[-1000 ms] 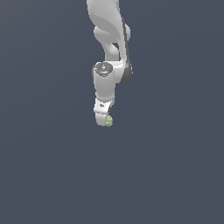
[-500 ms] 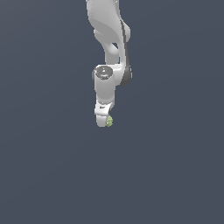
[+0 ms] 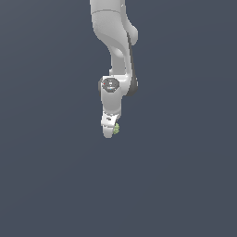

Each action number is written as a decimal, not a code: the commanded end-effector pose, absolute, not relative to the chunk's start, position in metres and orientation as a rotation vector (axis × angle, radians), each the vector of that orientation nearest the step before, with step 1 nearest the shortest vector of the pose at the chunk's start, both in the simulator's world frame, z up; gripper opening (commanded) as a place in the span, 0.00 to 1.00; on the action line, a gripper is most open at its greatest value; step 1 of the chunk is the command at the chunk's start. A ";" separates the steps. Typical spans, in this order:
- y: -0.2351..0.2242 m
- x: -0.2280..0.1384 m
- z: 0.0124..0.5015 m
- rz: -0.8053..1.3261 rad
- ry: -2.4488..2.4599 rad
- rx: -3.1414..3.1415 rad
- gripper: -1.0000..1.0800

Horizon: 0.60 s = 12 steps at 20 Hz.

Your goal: Pick up the object and move it to a goal position.

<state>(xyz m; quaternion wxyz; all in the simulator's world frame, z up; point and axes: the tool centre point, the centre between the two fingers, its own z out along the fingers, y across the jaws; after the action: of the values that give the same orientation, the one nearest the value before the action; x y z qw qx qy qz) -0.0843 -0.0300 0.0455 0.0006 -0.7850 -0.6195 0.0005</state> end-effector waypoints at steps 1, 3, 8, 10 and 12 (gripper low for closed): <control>-0.030 -0.084 0.044 0.000 -1.946 -2.466 0.00; -0.030 -0.084 0.044 0.000 -1.946 -2.466 0.00; -0.030 -0.084 0.044 0.000 -1.946 -2.466 0.00; -0.030 -0.084 0.044 0.000 -1.946 -2.466 0.00; -0.031 -0.083 0.045 -0.002 -1.947 -2.467 0.00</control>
<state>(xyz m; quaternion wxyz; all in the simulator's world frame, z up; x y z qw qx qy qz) -0.0832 -0.0303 0.0453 -0.0008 -0.7849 -0.6196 -0.0006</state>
